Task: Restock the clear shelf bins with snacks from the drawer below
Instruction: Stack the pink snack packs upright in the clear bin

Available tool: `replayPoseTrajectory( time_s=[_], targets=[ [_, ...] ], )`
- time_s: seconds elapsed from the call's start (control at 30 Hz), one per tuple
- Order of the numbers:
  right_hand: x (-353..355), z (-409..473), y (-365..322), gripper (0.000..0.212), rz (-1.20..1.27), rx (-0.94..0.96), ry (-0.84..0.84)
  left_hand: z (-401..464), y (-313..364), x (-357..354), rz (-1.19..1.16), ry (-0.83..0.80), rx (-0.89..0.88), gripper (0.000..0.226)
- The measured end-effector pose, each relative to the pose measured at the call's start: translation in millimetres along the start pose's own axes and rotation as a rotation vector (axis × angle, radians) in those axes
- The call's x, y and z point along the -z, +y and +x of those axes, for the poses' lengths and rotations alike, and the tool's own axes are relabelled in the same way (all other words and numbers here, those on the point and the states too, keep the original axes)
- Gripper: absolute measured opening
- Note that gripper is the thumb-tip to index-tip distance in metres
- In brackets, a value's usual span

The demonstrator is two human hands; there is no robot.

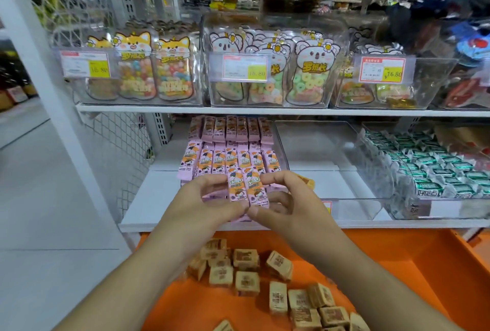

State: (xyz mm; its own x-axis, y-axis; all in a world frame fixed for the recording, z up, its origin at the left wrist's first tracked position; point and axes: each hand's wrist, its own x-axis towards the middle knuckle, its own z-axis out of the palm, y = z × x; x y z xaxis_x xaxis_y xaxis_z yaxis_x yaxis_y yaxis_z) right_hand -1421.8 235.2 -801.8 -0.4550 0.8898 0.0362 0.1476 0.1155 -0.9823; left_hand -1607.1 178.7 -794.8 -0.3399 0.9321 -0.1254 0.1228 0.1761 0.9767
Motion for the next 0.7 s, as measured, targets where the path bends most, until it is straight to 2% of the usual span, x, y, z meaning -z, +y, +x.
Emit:
replayPoseTrajectory(
  time_s=[0.13,0.23,0.37,0.47,0.57,0.7],
  targets=[
    [-5.4,7.4,-0.8,0.052,0.091,-0.012,-0.034,-0.5,4.5,15.7,0.032,-0.102,-0.07,0.092],
    [-9.8,14.1,-4.7,0.053,0.099,0.015,-0.071,4.0,8.0,24.5,0.153,-0.069,-0.199,0.08],
    [-23.2,30.9,-12.8,0.058,-0.02,0.096,-0.024,17.0,7.9,39.3,0.273,0.02,-0.273,0.063],
    [-34.7,47.4,-17.5,0.044,0.005,0.075,0.006,32.9,8.6,51.5,0.43,0.081,-0.318,0.061],
    [-42.9,66.7,-17.2,0.04,-0.026,0.069,0.035,49.3,9.6,59.7,0.58,0.109,-0.353,0.064],
    [-45.3,90.9,-11.9,0.042,-0.263,0.134,0.057,70.1,3.6,71.0,0.719,0.17,-0.386,0.063]
  ],
)
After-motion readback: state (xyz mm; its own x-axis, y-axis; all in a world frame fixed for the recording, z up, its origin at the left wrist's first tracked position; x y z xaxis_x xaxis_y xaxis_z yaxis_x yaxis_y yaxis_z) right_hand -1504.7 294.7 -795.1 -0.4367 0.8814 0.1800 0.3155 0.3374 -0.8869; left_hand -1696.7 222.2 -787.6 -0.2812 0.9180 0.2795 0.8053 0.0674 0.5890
